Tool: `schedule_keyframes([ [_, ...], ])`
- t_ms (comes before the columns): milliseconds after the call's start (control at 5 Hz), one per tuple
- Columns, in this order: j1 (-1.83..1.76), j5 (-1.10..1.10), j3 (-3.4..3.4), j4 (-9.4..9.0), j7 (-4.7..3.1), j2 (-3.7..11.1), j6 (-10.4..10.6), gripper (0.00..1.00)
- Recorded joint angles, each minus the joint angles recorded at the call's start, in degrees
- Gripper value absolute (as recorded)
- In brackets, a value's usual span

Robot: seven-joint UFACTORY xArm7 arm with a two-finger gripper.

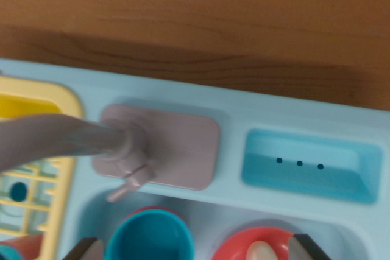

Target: Pick detergent from the sink

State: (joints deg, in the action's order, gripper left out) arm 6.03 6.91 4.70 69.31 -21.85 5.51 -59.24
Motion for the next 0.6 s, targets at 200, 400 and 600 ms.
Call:
schedule_keyframes([
  [200, 0.29, 0.45, 0.34, -1.90, -1.76, 0.65, 2.54, 0.00],
  [400, 0.29, 0.45, 0.34, -1.90, -1.76, 0.65, 2.54, 0.00],
  [600, 0.59, 0.91, 0.68, -3.86, -3.57, 1.32, 5.14, 0.00],
])
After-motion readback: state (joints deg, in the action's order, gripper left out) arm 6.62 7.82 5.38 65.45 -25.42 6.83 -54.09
